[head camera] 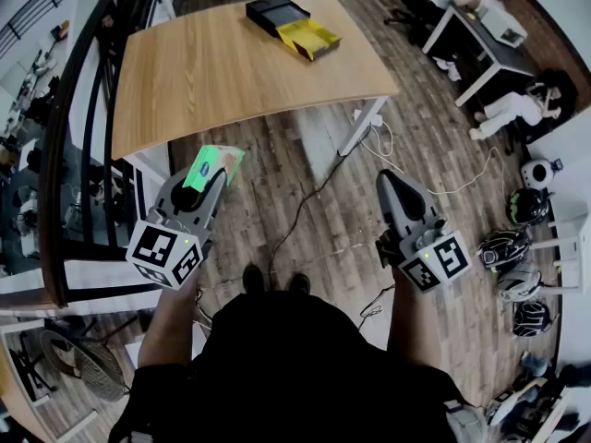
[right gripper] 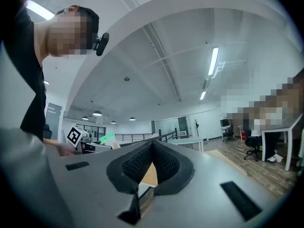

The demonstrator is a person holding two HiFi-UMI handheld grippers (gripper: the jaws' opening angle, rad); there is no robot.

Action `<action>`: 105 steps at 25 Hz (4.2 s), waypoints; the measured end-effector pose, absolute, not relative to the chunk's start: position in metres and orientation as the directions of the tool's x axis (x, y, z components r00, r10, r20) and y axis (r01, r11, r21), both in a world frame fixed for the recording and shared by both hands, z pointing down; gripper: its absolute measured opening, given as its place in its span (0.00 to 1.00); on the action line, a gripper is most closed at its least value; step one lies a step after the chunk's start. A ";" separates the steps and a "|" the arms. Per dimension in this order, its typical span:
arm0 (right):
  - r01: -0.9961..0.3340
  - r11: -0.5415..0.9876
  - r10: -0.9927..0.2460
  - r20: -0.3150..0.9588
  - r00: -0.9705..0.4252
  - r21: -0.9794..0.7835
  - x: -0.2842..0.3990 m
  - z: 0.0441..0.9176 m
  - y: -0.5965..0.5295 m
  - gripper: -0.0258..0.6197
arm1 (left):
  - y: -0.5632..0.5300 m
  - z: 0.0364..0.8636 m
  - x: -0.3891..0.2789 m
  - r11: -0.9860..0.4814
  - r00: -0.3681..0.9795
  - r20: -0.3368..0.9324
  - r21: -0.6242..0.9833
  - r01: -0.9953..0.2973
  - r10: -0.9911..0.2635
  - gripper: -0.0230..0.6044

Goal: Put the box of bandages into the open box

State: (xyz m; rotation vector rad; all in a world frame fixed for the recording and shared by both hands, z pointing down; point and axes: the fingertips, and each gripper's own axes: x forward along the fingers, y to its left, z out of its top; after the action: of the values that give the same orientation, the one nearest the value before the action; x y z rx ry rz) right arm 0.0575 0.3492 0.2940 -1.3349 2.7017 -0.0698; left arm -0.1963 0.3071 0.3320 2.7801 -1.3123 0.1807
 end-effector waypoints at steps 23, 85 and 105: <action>-0.774 0.619 -0.784 -0.163 -0.599 -0.132 0.135 0.288 0.377 0.10 | 0.336 0.328 -0.129 -0.628 0.619 0.148 -0.018 -0.778 -0.771 0.19; -0.774 0.595 -0.800 -0.069 -0.596 -0.216 0.030 0.305 0.022 0.10 | -0.009 0.364 -0.238 -0.635 0.637 0.155 0.070 -0.770 -0.755 0.19; -0.700 0.645 -0.750 -0.076 -0.657 -0.306 0.134 0.329 -0.144 0.10 | -0.151 0.366 -0.123 -0.593 0.586 0.230 0.044 -0.804 -0.777 0.19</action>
State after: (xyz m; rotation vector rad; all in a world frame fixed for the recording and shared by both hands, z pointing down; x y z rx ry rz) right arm 0.1343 -0.1436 0.3285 -1.1898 2.6679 -0.3722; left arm -0.1232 -0.1510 0.3660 2.6675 -1.3392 0.2808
